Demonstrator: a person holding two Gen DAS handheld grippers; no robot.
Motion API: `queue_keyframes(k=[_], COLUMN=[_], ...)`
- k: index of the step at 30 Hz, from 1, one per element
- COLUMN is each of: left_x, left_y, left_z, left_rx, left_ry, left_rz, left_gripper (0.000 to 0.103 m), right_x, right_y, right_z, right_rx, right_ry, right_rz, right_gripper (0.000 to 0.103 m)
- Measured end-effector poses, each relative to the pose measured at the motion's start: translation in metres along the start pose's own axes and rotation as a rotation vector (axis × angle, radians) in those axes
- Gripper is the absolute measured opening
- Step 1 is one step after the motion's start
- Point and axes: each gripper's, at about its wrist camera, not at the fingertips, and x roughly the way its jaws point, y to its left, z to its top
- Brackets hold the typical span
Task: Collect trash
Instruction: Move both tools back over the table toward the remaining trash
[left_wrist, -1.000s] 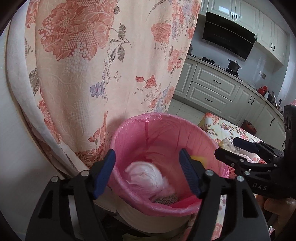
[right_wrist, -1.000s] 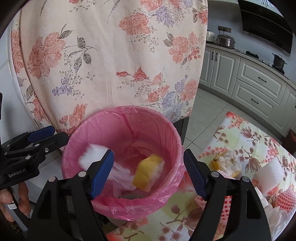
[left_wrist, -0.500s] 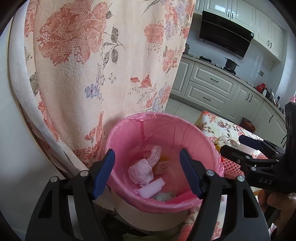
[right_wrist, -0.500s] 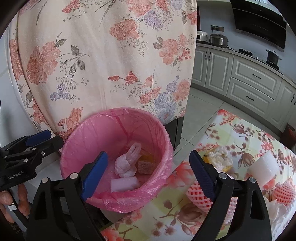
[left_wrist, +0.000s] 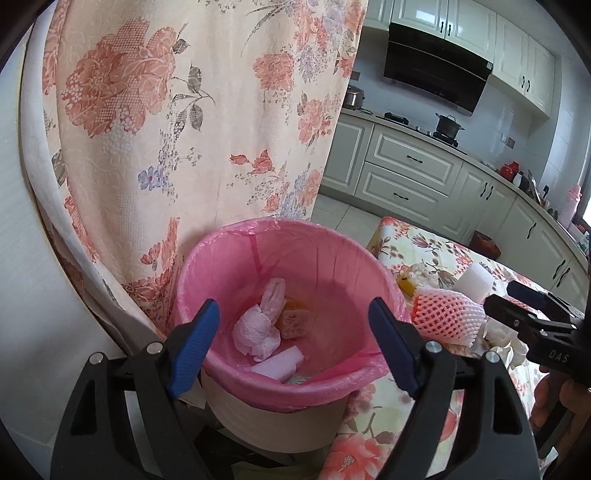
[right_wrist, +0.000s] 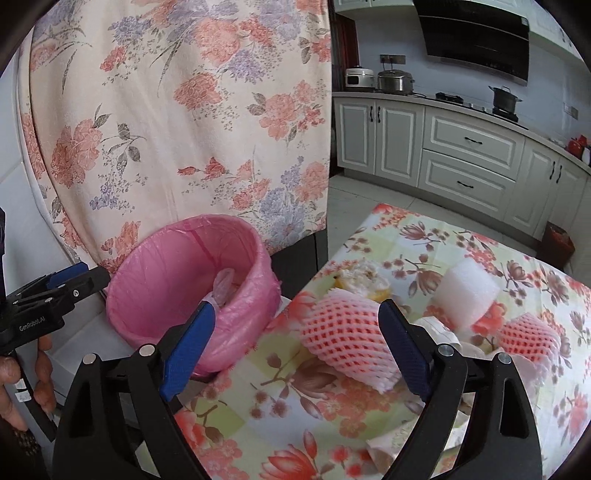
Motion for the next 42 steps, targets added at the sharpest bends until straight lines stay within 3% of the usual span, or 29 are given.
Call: queue_keyframes(k=[8, 20, 34, 42], left_x=[-0.001, 0.001, 0.024, 0.045], left_y=[-0.034, -0.107, -0.197, -0.241], left_z=[-0.011, -0.036, -0.072, -0.088], left_rx=[0.033, 0.146, 0.291, 0.371], left_ry=[0.005, 0.017, 0.101, 0.148], left_rz=[-0.054, -0.157, -0.268, -0.287], left_gripper=[0.079, 0.079, 0.079, 0.079], right_x=[-0.04, -0.071, -0.083, -0.085], right_y=[-0.056, -0.128, -0.185, -0.209], right_z=[-0.027, -0.08, -0.121, -0.129], right_rx=[0.052, 0.139, 0.21, 0.213], right_ry=[-0.023, 0.018, 0.04, 0.052], right_rz=[-0.101, -0.183, -0.206, -0.209], right_gripper=[0.085, 0.085, 0.085, 0.085])
